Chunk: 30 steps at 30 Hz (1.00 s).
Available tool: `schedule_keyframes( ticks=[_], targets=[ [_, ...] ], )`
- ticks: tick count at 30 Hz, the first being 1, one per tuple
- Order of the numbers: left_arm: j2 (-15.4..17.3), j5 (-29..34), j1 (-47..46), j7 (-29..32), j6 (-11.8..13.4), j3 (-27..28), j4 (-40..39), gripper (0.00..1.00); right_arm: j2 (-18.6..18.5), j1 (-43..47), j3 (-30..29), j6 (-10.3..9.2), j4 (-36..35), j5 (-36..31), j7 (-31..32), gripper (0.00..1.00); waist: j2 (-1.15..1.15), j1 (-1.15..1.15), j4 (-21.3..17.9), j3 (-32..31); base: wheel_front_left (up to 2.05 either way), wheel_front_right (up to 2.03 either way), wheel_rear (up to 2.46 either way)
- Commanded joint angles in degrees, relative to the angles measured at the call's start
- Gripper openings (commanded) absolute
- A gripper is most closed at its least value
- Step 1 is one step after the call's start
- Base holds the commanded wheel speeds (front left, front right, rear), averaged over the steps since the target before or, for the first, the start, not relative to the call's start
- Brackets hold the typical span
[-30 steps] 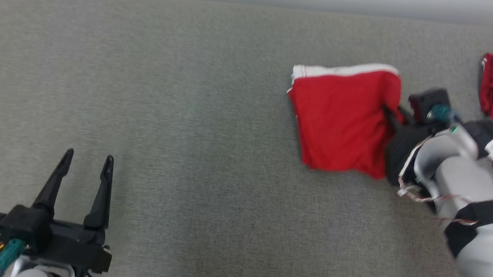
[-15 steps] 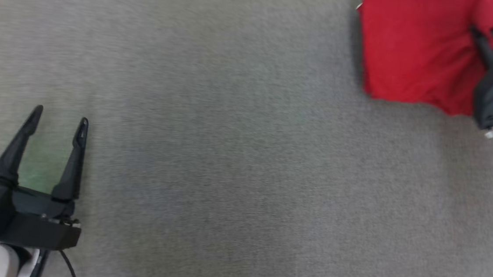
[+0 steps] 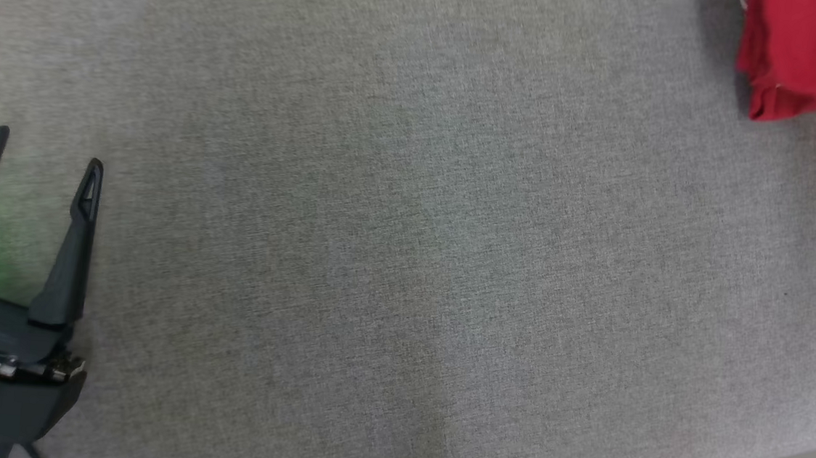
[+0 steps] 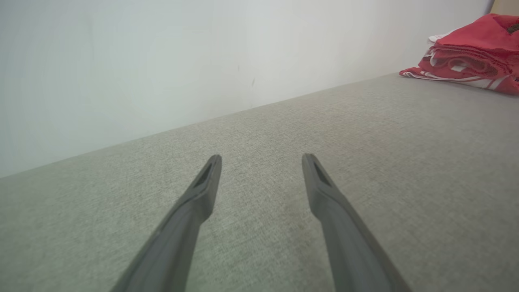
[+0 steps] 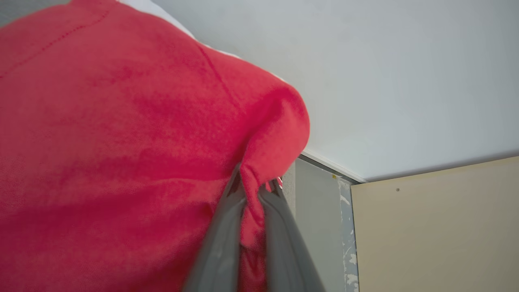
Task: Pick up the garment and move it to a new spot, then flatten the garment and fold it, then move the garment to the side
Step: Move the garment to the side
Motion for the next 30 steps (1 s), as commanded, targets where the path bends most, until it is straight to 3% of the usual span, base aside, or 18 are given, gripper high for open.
schedule_keyframes(
  ticks=[1,14,15,16,17,25,30],
  targets=[
    [0.3,0.3,0.8,0.4,0.4,0.1,-1.2,1.0,-0.7,-1.4,0.0,-0.13,-0.1,-0.8,0.2,0.0,-0.01,-0.01,-1.8,2.2,0.0,0.0,0.0],
    [2.3,-0.5,4.1,3.1,3.1,4.2,-11.2,1.0,-6.4,-9.9,7.7,-0.13,0.0,-6.7,3.4,0.0,-0.01,-0.01,-0.4,4.2,0.0,0.0,0.0],
    [2.3,-0.6,4.3,3.1,3.3,4.3,-11.3,1.0,-6.6,-10.2,8.4,-0.13,-0.2,-7.0,3.2,0.16,-0.01,-0.01,-0.4,4.2,0.0,0.0,0.0],
    [2.3,-0.8,4.5,3.1,3.4,4.5,-11.4,1.0,-6.7,-10.7,8.6,-0.13,-0.2,-7.0,3.0,0.86,-0.01,-0.01,-0.4,4.2,0.0,0.0,0.0],
    [2.3,-0.9,4.6,3.0,3.4,4.7,-11.5,1.0,-6.8,-11.0,8.9,-0.13,-0.3,-7.0,3.1,1.0,-0.01,-0.01,-0.5,4.2,0.0,0.0,0.0],
    [2.3,-1.2,5.2,2.3,3.9,5.2,-10.5,1.0,-5.9,-10.9,8.0,-0.13,-1.3,-8.0,3.4,1.0,-0.01,-0.01,-0.7,2.7,0.0,0.0,0.0],
    [0.9,-1.4,5.4,1.5,4.5,4.3,-8.5,1.0,-1.5,-8.8,1.3,-0.13,-2.2,-6.9,-0.1,1.0,-0.01,-0.01,0.0,-0.4,0.0,0.0,0.0]
  ],
)
